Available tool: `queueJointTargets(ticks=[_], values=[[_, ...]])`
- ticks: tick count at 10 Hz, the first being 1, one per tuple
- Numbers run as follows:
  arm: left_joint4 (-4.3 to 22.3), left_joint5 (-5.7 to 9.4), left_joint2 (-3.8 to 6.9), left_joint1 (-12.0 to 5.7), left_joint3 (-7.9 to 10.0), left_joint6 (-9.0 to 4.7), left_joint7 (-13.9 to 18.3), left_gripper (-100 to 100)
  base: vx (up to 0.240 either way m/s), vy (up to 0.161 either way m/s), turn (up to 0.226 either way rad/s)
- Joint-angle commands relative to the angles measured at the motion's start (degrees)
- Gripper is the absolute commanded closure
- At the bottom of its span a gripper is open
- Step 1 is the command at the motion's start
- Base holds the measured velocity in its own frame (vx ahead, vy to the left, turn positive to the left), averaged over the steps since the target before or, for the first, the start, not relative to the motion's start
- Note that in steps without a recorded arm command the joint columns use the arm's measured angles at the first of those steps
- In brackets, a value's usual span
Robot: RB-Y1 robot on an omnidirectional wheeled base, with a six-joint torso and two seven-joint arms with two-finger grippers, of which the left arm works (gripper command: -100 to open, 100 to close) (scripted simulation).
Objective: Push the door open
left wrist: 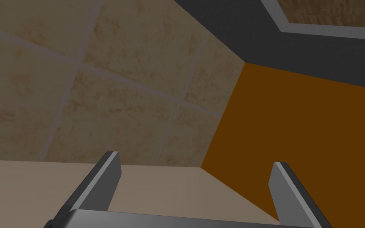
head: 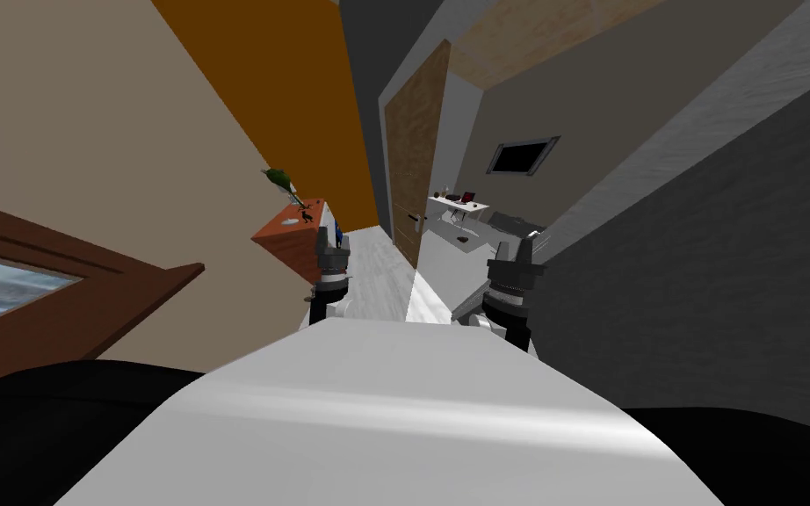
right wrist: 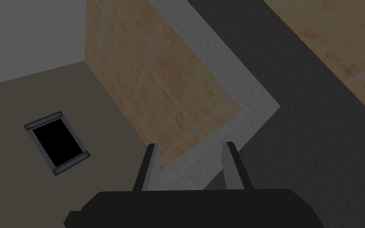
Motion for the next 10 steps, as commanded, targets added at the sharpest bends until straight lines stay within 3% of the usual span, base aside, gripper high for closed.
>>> queueJointTargets(ticks=[1,6,10], values=[[2.1,0.60,0.47,-1.37,-0.59,0.31,-0.1,-100,0.145,0.065,-0.100],[8.4,2.19,1.33,-5.33,-2.90,1.01,-0.7,-100,0.126,0.058,-0.078],[12.0,3.09,1.70,-7.58,-4.21,1.41,-1.0,-100,0.112,0.061,-0.070]])
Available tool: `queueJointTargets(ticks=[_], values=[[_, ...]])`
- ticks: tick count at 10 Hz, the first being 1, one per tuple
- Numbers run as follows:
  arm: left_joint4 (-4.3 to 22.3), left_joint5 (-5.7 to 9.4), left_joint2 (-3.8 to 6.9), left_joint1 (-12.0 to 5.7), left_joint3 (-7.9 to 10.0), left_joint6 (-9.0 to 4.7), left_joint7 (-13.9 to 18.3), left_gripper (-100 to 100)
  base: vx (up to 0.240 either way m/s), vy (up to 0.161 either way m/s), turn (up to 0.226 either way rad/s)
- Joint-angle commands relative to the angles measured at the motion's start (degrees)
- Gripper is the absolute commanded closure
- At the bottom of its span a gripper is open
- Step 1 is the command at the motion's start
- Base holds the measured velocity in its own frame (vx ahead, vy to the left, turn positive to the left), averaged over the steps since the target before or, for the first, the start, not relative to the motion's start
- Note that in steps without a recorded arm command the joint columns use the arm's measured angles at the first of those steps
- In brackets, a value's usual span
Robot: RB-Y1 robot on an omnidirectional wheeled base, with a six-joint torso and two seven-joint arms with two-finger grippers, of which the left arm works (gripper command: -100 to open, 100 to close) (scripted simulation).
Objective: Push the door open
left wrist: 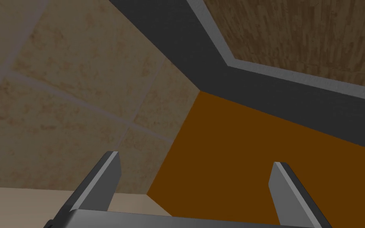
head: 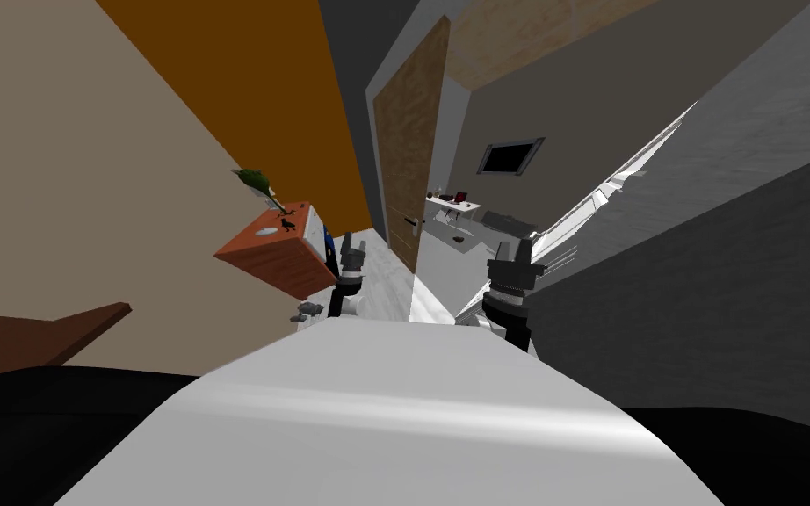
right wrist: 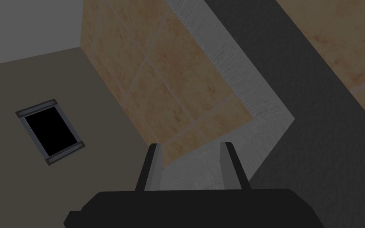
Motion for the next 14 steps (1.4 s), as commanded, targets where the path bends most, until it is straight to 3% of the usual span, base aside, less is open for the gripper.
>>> queueJointTargets(ticks=[1,6,9,14], values=[[2.4,0.69,0.35,-1.61,-0.71,0.37,-0.1,-100,0.109,0.067,-0.094],[8.3,2.19,0.76,-5.33,-2.88,1.04,-0.6,-100,0.118,0.074,-0.081],[13.6,3.51,0.99,-8.60,-4.78,1.62,-1.1,-100,0.132,0.085,-0.112],[18.9,4.85,1.12,-11.95,-6.73,2.21,-1.6,-100,0.095,0.087,-0.073]])
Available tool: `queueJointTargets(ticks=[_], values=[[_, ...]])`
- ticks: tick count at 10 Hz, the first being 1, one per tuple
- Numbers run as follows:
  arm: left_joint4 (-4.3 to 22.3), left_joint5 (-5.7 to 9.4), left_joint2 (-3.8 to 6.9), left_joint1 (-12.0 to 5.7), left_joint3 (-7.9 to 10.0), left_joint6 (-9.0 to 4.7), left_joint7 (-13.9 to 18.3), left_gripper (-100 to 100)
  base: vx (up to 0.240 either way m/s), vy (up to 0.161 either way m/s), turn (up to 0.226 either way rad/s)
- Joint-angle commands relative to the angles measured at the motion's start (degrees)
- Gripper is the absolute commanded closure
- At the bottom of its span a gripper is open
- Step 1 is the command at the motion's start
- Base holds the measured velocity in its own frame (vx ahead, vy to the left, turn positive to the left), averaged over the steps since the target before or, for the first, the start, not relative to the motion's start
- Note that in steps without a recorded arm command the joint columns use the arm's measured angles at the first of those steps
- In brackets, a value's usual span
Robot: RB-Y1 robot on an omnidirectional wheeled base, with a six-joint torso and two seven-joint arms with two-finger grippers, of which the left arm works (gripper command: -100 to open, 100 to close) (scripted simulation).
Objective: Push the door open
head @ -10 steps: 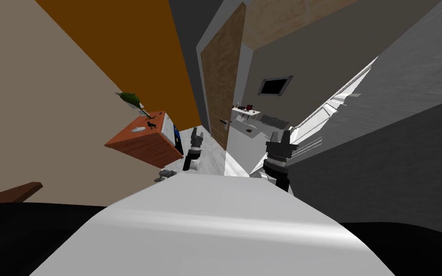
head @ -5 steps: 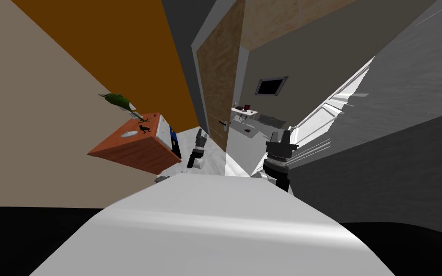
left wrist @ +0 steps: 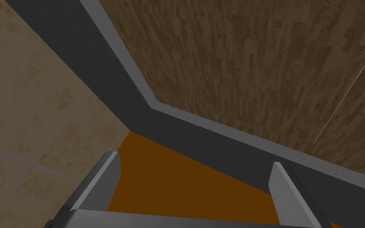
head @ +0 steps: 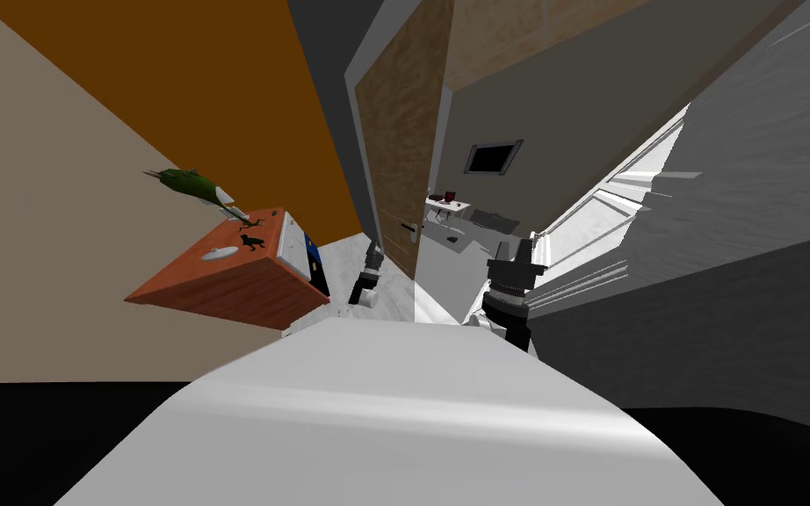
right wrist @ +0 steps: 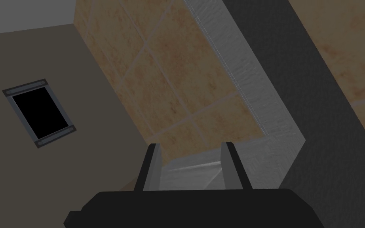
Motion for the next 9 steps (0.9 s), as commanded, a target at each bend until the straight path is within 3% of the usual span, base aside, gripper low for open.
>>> queueJointTargets(ticks=[1,9], values=[[2.1,0.39,-0.17,-1.28,-0.71,0.10,-0.3,-100,0.087,0.067,-0.067],[10.8,2.57,-0.21,-6.71,-3.87,1.06,-1.1,-100,0.079,0.069,-0.073]])
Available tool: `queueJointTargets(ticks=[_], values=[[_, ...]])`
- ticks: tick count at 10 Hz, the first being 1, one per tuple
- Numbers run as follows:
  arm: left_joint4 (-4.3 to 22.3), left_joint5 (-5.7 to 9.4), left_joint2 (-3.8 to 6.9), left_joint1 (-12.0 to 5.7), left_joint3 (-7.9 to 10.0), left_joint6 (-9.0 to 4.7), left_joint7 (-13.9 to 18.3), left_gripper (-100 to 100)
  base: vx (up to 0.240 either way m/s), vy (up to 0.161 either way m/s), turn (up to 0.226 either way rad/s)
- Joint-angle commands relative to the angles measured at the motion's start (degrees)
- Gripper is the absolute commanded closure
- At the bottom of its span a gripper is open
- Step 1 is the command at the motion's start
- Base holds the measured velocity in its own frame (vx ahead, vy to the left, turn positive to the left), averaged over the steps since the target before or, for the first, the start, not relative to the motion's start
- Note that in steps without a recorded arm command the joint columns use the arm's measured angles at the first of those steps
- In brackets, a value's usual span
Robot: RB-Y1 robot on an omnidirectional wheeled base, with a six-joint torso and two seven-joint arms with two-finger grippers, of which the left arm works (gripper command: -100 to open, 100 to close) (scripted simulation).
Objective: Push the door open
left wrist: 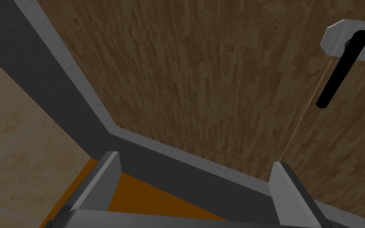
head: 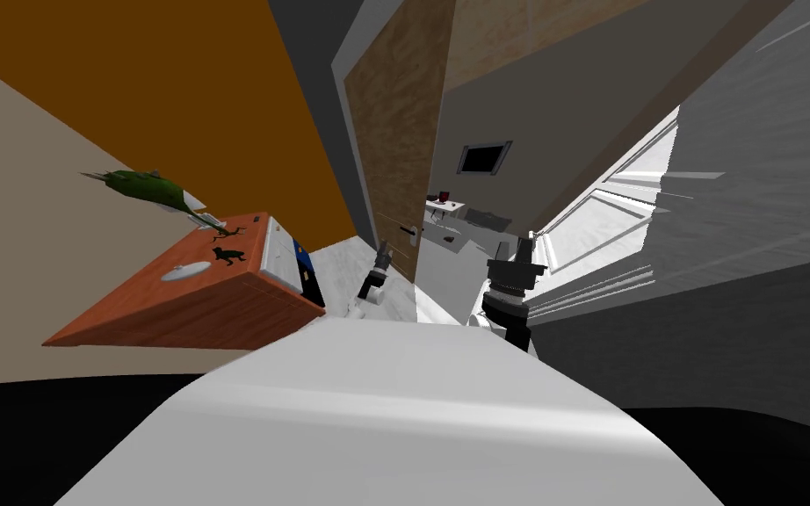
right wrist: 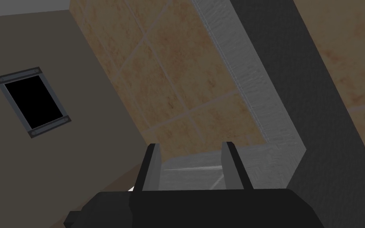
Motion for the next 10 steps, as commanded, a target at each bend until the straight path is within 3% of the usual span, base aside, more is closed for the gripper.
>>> queueJointTargets(ticks=[1,10], values=[[1.8,0.36,-0.16,-0.88,-0.80,-0.03,-0.3,-100,0.088,0.081,-0.081],[11.3,2.75,-0.55,-6.82,-4.26,1.03,-1.1,-100,0.083,0.077,-0.069]])
